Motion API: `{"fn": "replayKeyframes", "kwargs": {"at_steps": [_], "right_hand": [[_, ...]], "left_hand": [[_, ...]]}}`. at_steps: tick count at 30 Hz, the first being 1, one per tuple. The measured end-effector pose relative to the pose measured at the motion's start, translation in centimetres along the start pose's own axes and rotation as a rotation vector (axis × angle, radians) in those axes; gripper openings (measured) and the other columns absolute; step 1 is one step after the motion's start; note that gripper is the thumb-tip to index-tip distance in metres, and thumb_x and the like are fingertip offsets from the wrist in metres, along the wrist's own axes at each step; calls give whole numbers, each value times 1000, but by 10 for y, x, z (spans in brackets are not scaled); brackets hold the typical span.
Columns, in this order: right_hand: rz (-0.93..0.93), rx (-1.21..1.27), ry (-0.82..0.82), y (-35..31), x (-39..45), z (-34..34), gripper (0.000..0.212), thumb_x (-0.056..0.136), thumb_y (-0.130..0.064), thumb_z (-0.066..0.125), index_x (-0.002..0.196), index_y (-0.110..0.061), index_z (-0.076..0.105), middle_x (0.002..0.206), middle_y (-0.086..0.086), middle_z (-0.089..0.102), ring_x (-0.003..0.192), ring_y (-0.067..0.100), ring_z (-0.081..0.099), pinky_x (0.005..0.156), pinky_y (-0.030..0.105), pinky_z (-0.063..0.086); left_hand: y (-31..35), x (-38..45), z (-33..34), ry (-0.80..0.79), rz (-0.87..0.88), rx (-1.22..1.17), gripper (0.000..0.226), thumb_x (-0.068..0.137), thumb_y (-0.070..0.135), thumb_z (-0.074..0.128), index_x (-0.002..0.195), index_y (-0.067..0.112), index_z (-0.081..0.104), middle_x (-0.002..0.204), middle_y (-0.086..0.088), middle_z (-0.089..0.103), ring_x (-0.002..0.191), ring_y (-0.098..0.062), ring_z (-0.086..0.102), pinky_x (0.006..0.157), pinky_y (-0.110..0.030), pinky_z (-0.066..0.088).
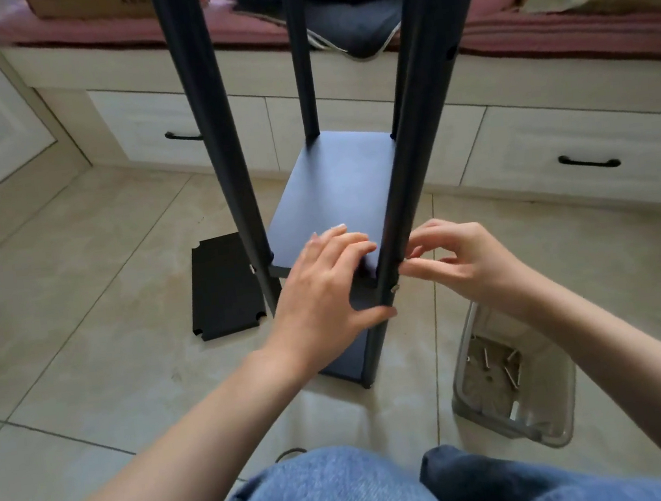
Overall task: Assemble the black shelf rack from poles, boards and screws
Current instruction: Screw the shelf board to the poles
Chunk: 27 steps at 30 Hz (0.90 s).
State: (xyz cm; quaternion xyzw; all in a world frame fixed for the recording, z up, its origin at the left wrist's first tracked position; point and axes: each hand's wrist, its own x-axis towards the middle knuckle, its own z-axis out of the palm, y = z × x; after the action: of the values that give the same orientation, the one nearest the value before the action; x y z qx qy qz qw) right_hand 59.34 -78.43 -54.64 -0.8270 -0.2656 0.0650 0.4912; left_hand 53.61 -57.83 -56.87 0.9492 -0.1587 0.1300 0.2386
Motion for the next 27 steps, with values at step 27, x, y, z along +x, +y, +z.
{"fn": "replayKeyframes", "kwargs": {"at_steps": [27], "right_hand": [[608, 507, -15, 28, 9, 16, 36, 103, -44, 42, 109, -20, 68, 99, -3, 77, 99, 15, 70, 95, 36, 50]], "left_hand": [[-10, 18, 7, -107, 17, 311, 87, 88, 78, 22, 156, 25, 32, 163, 8, 28, 154, -17, 17, 124, -42, 19]]}}
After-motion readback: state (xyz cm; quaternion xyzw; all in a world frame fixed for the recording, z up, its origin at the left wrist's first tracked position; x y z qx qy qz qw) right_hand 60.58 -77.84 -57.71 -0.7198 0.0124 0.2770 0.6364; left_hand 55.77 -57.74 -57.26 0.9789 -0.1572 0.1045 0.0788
